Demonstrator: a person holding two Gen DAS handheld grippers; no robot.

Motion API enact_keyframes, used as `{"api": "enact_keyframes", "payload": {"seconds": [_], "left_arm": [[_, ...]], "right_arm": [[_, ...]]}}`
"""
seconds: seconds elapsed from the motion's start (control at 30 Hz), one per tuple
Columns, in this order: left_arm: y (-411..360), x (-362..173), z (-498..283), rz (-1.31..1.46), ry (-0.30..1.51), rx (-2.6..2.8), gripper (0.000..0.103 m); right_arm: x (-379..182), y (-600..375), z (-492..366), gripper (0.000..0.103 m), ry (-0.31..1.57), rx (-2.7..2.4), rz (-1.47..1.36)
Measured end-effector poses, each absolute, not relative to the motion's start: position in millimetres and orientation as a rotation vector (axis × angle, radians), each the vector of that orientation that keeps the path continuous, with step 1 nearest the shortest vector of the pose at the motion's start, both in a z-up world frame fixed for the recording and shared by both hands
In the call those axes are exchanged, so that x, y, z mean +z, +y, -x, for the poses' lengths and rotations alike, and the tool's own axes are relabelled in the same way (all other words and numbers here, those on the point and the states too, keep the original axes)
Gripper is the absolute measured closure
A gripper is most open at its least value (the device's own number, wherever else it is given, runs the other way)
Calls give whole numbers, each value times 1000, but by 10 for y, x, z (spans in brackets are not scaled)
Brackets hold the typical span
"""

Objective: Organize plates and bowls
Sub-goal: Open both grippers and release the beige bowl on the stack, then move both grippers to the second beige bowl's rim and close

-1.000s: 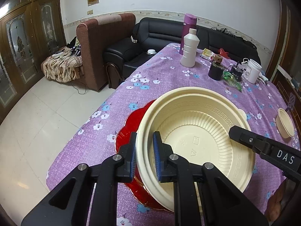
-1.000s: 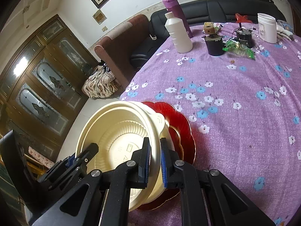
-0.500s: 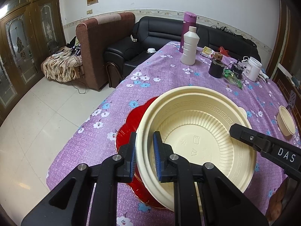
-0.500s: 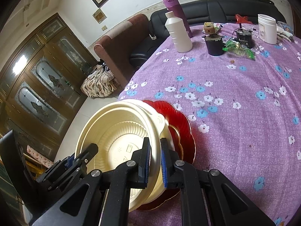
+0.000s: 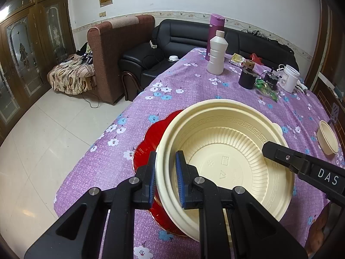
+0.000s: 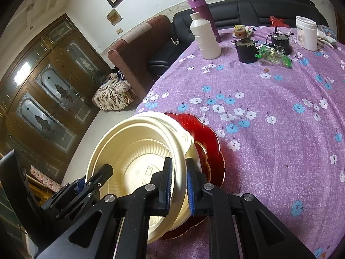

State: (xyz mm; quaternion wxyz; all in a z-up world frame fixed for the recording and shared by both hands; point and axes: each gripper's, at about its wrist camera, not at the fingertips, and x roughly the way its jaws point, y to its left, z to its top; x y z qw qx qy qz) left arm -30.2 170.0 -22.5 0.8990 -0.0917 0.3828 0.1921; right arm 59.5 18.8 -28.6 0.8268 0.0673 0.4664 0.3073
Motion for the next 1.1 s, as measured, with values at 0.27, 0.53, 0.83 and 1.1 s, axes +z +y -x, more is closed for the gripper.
{"api": "enact_keyframes", "payload": {"seconds": [0.27, 0.53, 0.83, 1.1], "left_arm": [[1806, -94, 402, 276, 705, 406, 43], [1878, 65, 484, 359, 629, 411, 37], [1196, 425, 346, 289, 566, 210, 19], [65, 293, -256, 181, 755, -113, 20]], "right_arm": [[-166, 98, -555, 56, 951, 667, -180], [-57, -105, -590, 33, 913, 679, -267], [0, -968, -672, 29, 883, 547, -375], [-133, -2152, -781, 19, 903, 326, -520]]}}
